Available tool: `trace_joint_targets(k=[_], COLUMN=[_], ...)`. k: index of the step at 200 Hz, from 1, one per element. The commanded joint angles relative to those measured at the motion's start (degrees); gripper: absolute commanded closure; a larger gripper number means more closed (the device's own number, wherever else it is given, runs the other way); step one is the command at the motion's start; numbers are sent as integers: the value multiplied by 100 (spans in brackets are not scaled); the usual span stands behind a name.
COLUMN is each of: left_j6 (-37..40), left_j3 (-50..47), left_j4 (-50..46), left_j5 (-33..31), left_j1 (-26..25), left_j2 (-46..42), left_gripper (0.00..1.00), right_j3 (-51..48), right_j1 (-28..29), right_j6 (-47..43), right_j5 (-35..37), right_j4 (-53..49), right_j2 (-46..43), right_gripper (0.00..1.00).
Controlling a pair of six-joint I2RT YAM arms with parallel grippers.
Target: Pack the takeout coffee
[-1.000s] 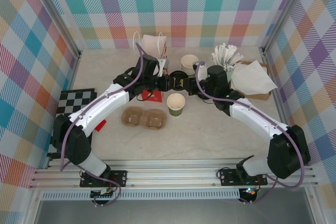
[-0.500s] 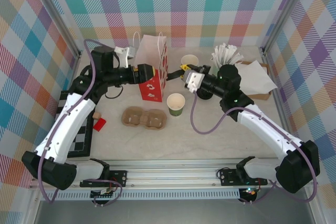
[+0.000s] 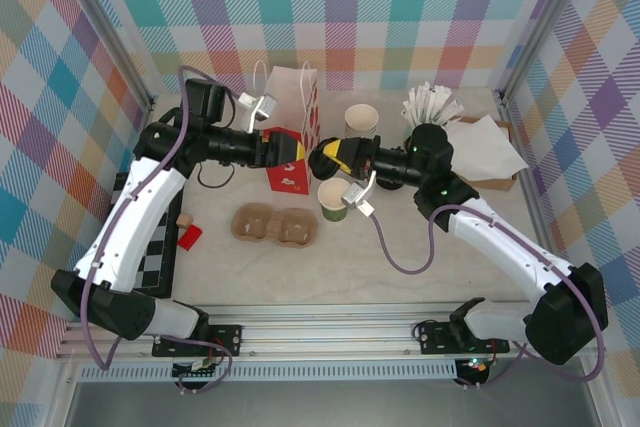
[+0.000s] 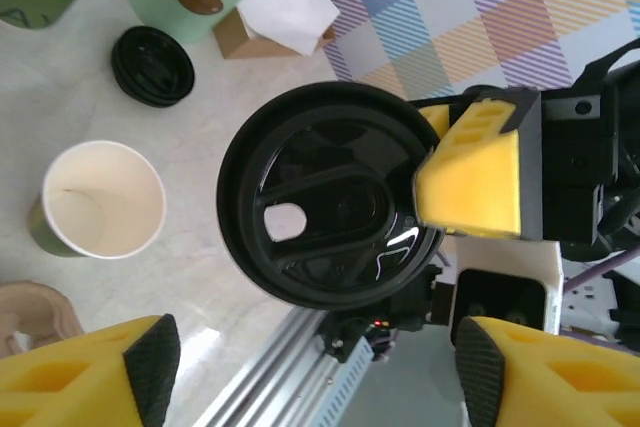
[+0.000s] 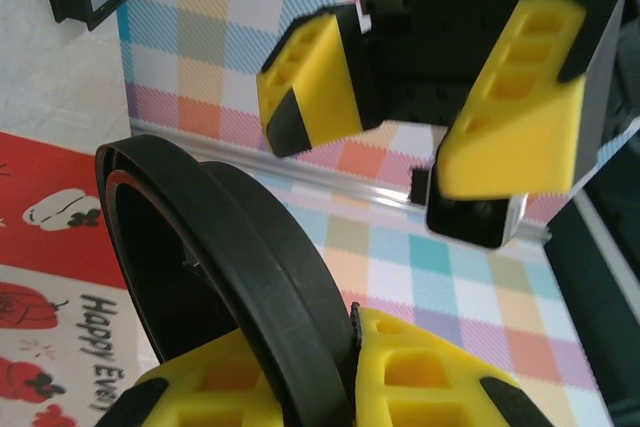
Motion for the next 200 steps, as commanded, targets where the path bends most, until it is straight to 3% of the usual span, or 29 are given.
trace_joint_targets(k=[1, 63, 120, 200], left_j6=[205, 113, 471, 520], left_j3=[149, 76, -192, -177], left_j4=[-318, -94, -156, -177], left_j5=[412, 618, 1250, 1280], left_j1=[26, -1, -1, -2], left_j2=[242, 455, 514, 753], left_gripper=[32, 37, 53, 70], right_j3=[226, 286, 301, 306], right_j1=[125, 223, 256, 353], right_j6=[-542, -321, 149, 438], right_j5=[-402, -419, -432, -428], right_j4=[-182, -58, 203, 274], right_j2=[-133, 19, 99, 115], right_gripper=[100, 100, 100, 100])
